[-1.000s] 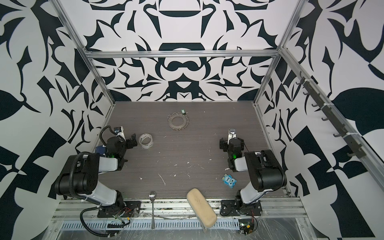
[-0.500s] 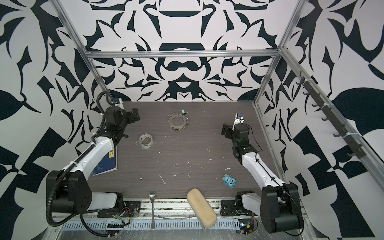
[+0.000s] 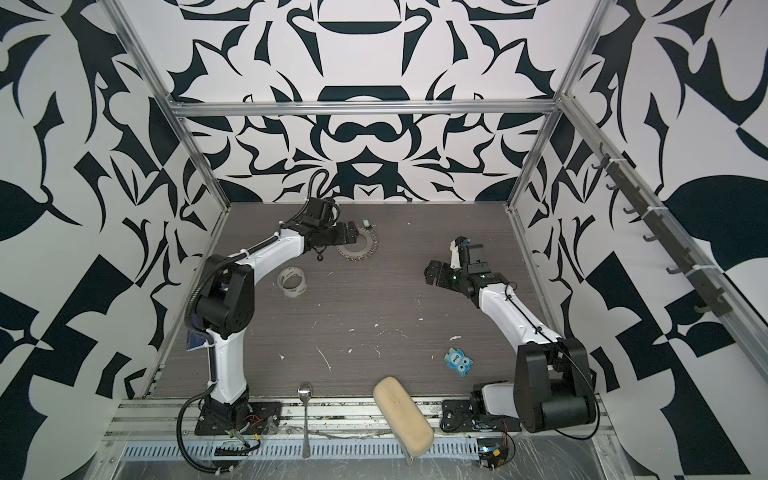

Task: Remove the keys from the keyring
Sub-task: 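Move the left gripper over the metal keyring plate while the right arm rises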

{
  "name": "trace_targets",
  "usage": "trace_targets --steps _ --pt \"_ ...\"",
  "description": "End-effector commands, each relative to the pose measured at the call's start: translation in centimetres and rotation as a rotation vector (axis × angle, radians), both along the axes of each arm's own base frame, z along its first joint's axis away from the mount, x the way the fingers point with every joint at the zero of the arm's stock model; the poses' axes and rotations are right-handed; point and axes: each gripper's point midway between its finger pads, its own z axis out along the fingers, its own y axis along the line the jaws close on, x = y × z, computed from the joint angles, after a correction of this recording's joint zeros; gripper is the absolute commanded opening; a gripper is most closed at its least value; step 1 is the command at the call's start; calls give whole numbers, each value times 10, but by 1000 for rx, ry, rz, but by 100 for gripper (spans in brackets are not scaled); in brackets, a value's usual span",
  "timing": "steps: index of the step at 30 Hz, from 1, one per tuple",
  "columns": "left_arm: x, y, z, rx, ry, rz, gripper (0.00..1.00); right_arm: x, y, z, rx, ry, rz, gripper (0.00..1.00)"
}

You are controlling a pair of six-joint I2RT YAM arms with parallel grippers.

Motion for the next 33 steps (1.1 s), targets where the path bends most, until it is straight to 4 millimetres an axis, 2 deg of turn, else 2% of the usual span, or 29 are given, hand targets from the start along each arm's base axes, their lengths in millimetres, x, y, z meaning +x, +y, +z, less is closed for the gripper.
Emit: trace_targets --steps 1,9,16,23,28,33 --pt "-6 -28 -10 -34 75 -79 99 2 10 15 49 -13 25 100" --pt "5 -59 -38 -73 146 -124 99 0 12 15 34 4 57 100" --pt "-5 -76 -56 -90 192 -160 99 -1 15 14 43 20 68 100" --pt "-15 -85 -72 -84 225 -186 99 -2 16 14 44 27 78 100" --pt "-17 -88 -76 -91 238 -194 100 -4 16 13 42 36 83 100" --pt "-28 -89 -83 -41 247 -215 99 -5 15 13 37 38 83 100"
